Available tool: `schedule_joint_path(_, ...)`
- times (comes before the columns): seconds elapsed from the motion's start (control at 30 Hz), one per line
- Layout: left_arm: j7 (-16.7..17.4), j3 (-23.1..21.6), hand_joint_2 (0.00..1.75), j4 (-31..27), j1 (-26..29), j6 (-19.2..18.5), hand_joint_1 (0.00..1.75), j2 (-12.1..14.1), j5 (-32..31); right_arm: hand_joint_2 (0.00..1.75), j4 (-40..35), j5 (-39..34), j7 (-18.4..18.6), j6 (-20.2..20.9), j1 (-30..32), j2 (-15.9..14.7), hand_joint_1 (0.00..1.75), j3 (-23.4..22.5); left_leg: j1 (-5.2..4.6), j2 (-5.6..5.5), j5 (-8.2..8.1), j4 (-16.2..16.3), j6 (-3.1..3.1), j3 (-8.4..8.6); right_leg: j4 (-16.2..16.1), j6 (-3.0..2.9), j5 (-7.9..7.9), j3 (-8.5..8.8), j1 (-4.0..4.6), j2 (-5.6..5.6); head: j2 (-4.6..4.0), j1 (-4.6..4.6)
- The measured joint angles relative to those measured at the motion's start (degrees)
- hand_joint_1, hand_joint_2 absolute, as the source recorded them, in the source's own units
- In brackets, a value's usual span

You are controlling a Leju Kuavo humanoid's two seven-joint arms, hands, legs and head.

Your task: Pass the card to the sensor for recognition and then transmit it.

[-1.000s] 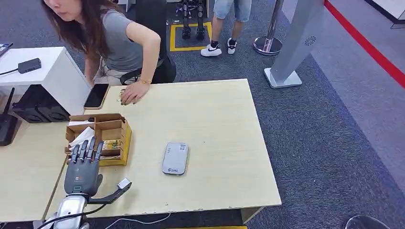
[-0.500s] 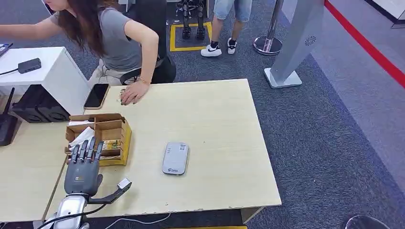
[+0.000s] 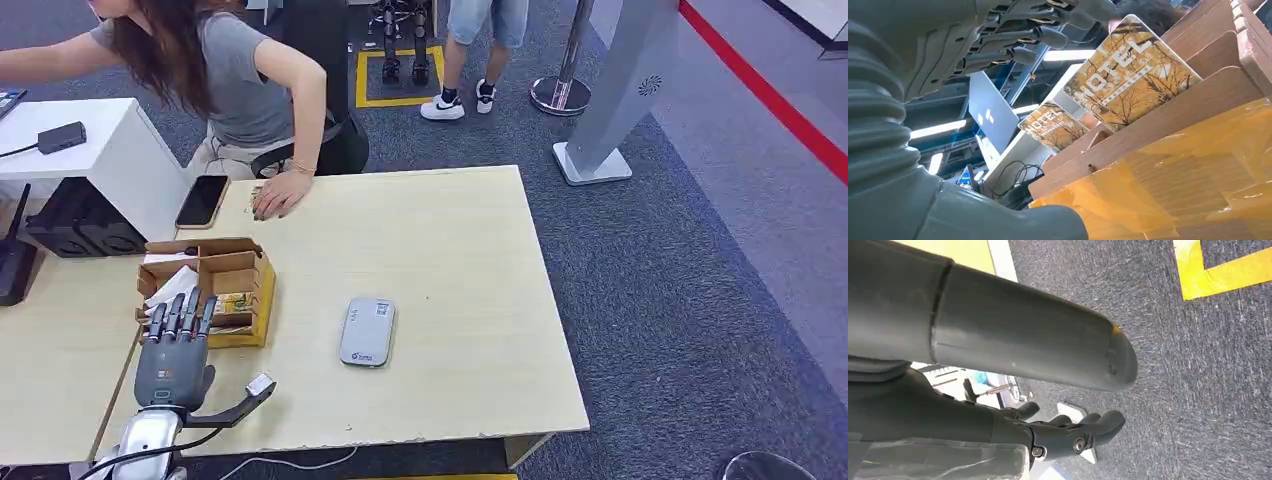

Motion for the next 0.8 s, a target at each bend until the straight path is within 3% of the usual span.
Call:
schedule_joint_path(0.1,0.0,0.0,1.75,0.0,0.0,0.0,0.0,0.0,0.0,0.0,0.0,0.0,0.0,0.0,0.0,-0.02,0.0,0.0,0.0,0.0,0.0,0.0,0.0,0.0,0.0,0.0,0.0,0.0,0.0,0.0,0.0,0.0)
schedule_joint_path(0.13,0.0,0.0,1.75,0.0,0.0,0.0,0.8,0.0,0.0,0.0,0.0,0.0,0.0,0.0,0.0,-0.02,0.0,0.0,0.0,0.0,0.0,0.0,0.0,0.0,0.0,0.0,0.0,0.0,0.0,0.0,0.0,0.0)
schedule_joint_path(0.23,-0.31,0.0,1.75,0.07,-0.13,0.64,0.8,-0.04,0.0,0.0,0.0,0.4,0.0,0.07,0.01,-0.02,0.0,0.02,0.0,0.01,0.0,0.0,0.0,0.01,0.0,0.0,0.0,-0.02,0.0,0.0,0.0,-0.02)
schedule_joint_path(0.33,-2.1,0.02,1.75,1.83,-1.93,3.76,0.8,-0.79,0.0,0.0,0.0,1.09,0.0,0.63,-0.08,-0.09,0.0,0.41,0.0,-0.06,0.02,0.01,0.03,-0.02,0.0,0.0,0.0,0.01,0.0,-0.04,-0.02,0.02)
schedule_joint_path(0.53,-2.36,0.02,1.75,4.07,-3.89,4.66,1.1,-1.62,0.0,0.0,-0.02,1.05,-0.18,0.68,-0.16,-0.15,0.0,0.85,0.0,-0.01,0.02,0.01,0.03,0.01,0.0,-0.02,0.05,0.0,0.0,-0.01,0.0,-0.02)
schedule_joint_path(0.8,-2.36,0.02,1.75,5.09,-4.05,5.03,1.06,-2.03,0.0,0.0,-0.02,1.07,-0.17,0.68,-0.17,-0.17,0.0,0.96,0.0,-0.01,0.02,0.0,0.03,0.0,0.0,-0.02,0.05,0.0,0.0,-0.01,0.0,-0.02)
